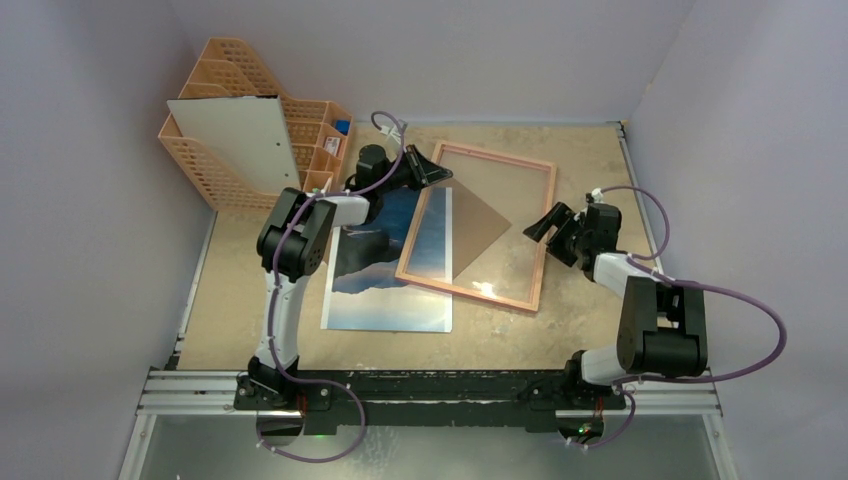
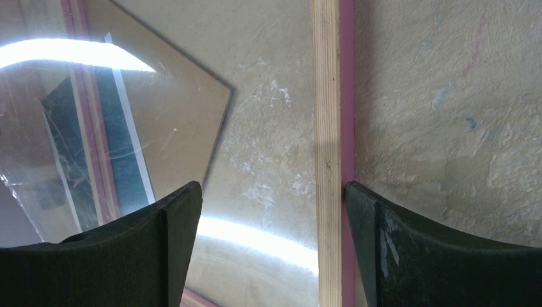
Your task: Put the photo into the frame
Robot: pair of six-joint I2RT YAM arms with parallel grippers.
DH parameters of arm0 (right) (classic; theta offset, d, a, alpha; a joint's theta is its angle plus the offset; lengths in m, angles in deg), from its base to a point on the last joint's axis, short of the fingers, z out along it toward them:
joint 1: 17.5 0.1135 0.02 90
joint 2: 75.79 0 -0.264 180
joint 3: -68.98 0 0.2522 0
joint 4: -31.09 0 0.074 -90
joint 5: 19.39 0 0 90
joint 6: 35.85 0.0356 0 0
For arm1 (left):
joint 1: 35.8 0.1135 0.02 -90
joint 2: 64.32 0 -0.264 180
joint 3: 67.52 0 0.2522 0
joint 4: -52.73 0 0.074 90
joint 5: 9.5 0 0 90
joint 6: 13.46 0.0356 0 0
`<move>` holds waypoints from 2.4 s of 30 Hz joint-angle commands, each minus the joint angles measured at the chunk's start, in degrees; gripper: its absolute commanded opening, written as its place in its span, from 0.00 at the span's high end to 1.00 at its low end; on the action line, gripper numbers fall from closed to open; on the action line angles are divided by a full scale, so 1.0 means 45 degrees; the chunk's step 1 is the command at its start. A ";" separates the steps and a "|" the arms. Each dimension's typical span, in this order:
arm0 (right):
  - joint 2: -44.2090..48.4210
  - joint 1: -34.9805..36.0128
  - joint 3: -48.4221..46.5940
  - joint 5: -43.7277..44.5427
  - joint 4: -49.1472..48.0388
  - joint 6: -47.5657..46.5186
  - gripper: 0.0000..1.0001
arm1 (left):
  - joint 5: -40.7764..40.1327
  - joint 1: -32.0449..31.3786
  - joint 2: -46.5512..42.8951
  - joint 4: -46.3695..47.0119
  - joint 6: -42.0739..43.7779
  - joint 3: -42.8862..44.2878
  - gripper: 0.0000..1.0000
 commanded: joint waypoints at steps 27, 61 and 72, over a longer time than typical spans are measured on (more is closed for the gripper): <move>0.0443 0.0044 0.0483 0.1196 0.0023 0.1729 0.17 | -0.0282 0.0054 0.1236 -0.1496 -0.0729 0.1846 1.00; -0.1096 0.0044 0.0745 0.0806 -0.0769 0.0610 0.19 | 0.0278 -0.0181 0.2100 -0.1830 0.1054 0.2543 0.82; -0.1120 0.0054 0.0734 0.0751 -0.0657 0.0630 0.20 | -0.1479 -0.0181 0.1436 -0.5194 0.2422 0.3158 0.42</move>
